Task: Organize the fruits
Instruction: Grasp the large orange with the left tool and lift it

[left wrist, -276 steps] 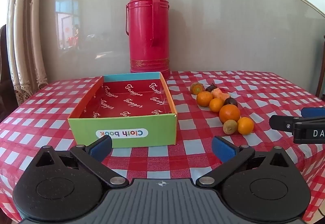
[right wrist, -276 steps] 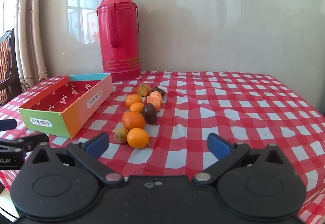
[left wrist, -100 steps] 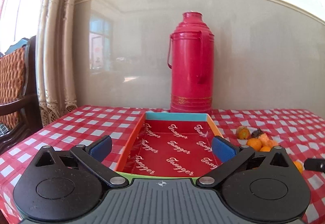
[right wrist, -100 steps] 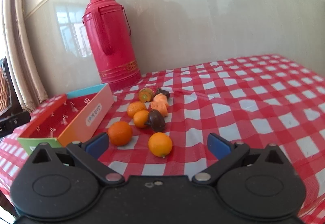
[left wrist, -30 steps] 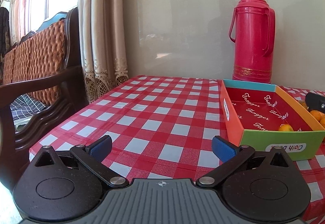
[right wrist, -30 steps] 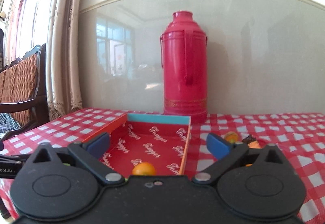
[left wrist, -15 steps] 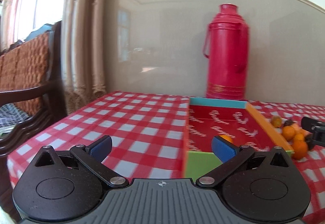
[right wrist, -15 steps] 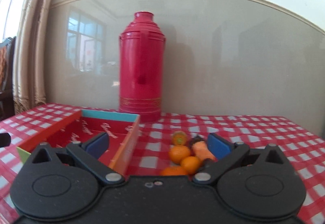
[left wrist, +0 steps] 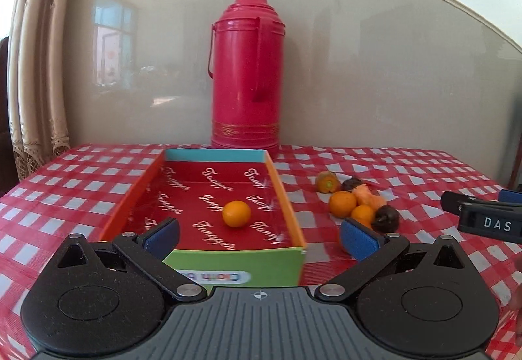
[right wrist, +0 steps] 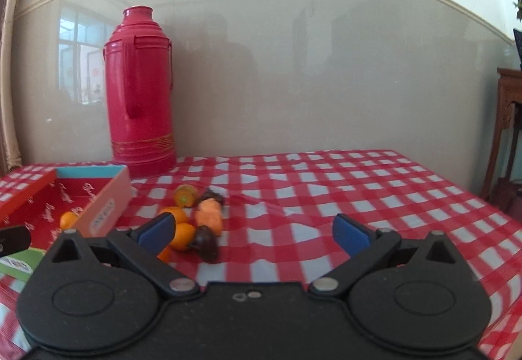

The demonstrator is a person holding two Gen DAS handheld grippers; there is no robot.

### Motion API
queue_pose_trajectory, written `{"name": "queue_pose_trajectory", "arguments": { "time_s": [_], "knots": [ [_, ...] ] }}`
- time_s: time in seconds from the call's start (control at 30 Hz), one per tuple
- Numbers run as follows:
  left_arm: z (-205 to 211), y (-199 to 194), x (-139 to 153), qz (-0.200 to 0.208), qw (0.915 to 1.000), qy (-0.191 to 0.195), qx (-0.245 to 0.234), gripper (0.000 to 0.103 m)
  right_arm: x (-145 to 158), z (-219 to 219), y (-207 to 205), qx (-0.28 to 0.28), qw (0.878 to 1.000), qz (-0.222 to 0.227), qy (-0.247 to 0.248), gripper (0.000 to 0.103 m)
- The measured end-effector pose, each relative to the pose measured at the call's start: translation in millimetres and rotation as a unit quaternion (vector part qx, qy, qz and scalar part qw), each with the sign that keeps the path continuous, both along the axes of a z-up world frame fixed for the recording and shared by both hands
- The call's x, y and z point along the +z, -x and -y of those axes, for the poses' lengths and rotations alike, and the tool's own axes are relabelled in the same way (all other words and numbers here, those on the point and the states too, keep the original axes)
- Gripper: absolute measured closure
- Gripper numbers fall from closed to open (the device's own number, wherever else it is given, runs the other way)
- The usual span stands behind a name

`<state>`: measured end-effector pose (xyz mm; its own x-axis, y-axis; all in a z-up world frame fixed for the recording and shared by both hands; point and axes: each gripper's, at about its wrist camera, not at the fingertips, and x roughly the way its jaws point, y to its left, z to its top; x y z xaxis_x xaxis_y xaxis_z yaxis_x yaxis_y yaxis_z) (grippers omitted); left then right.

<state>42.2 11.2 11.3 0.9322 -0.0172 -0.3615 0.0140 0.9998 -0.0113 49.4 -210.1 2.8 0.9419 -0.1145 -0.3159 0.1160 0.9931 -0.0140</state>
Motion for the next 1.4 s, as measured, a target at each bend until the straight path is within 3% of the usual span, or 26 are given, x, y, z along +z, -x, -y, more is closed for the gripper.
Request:
{"name": "queue_pose_trajectory", "arguments": {
  "time_s": [0.3,0.5,0.67,0.77,0.8,1.4],
  "knots": [
    [43.5,-2.2,-1.4,0.02,0.9995,-0.005,-0.026,0.0,-1.8,39.8,6.0,-0.039,0.999,-0.006,0.001,0.006],
    [75.9,-9.3,-3.0,0.03,0.9977,-0.039,-0.047,0.0,-5.0,56.5,8.7,-0.058,0.998,-0.009,0.01,0.006],
    [99.4,-30.2,-11.8,0.002,0.997,-0.061,-0.048,0.001,-8.2,72.6,11.1,-0.078,0.997,-0.012,0.013,0.006],
    [104.9,-44.7,-19.1,-0.025,0.997,-0.056,-0.047,0.024,-11.0,83.7,12.7,-0.087,0.996,-0.016,0.017,0.006],
    [105.1,-49.3,-21.4,-0.035,0.9972,-0.049,-0.045,0.026,-11.8,87.3,13.5,-0.09,0.996,-0.017,0.017,0.006],
    [123.0,-78.7,-39.6,-0.077,0.9956,-0.054,-0.012,0.028,-16.0,110.4,15.5,-0.107,0.994,-0.025,0.008,0.006]
  ]
}}
